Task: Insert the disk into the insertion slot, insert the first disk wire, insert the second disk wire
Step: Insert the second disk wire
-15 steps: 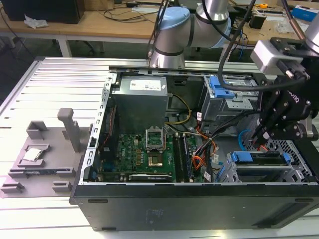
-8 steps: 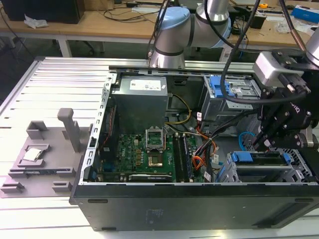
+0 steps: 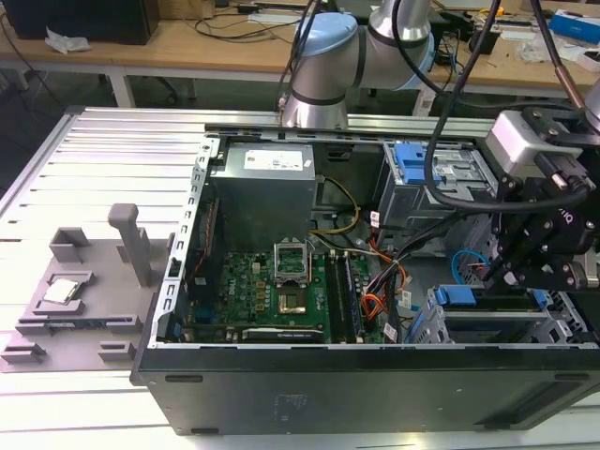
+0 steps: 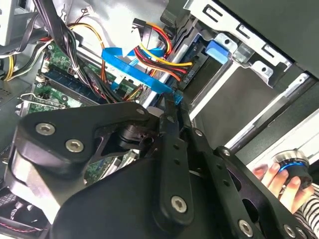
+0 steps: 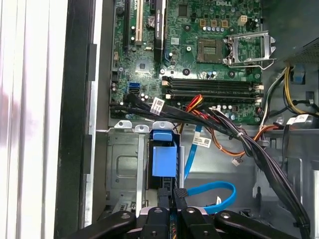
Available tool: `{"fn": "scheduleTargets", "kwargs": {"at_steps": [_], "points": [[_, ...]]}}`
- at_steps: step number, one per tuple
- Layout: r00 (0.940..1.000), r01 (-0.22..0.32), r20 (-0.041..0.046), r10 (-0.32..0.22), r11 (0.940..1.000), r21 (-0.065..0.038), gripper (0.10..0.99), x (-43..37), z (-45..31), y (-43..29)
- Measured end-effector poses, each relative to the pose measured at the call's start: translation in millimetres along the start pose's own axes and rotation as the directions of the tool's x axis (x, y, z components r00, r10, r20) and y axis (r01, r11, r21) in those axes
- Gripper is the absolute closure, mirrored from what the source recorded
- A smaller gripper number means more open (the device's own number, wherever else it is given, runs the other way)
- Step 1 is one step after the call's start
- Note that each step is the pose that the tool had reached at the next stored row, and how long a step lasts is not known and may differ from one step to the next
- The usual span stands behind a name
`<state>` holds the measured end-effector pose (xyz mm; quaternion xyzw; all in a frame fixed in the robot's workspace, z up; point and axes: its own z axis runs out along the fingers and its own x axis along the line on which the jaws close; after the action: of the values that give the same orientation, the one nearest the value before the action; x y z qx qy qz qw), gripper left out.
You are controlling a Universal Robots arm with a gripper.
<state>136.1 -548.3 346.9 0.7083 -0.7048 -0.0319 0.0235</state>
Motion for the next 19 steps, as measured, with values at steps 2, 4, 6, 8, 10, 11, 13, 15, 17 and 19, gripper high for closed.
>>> {"fn": "scheduleTargets", "kwargs": {"at_steps": [2, 4, 6, 8, 10, 11, 13, 15, 17, 19], "points": [[1.0, 0.0, 0.0, 0.0, 1.0, 0.0, 0.925, 0.1, 1.6, -0.2], [1.0, 0.0, -0.0002, 0.0, 1.0, 0.0, 0.925, 0.1, 2.3, -0.3], [1.0, 0.0, 0.0032, 0.0, 1.0, 0.0, 0.925, 0.4, 2.6, -0.2], [1.0, 0.001, 0.0096, -0.001, 1.0, 0.0, 0.925, 0.3, 1.8, -0.1], [0.9999, 0.001, 0.014, -0.001, 1.0, 0.0, 0.925, 0.3, -0.5, 0.1], [0.9998, 0.002, 0.0175, -0.002, 1.0, 0.0, 0.925, 0.3, -1.2, 0.2], [0.9997, 0.002, 0.0242, -0.002, 1.0, 0.0, 0.925, 0.4, -1.0, 0.2], [0.9997, 0.002, 0.0255, -0.002, 1.0, 0.0, 0.925, 0.7, -0.2, 0.1], [0.9997, 0.002, 0.0253, -0.002, 1.0, 0.0, 0.925, 1.9, 0.9, 0.1], [0.9997, 0.002, 0.0255, -0.002, 1.0, 0.0, 0.925, 2.5, 1.6, 0.0]]}}
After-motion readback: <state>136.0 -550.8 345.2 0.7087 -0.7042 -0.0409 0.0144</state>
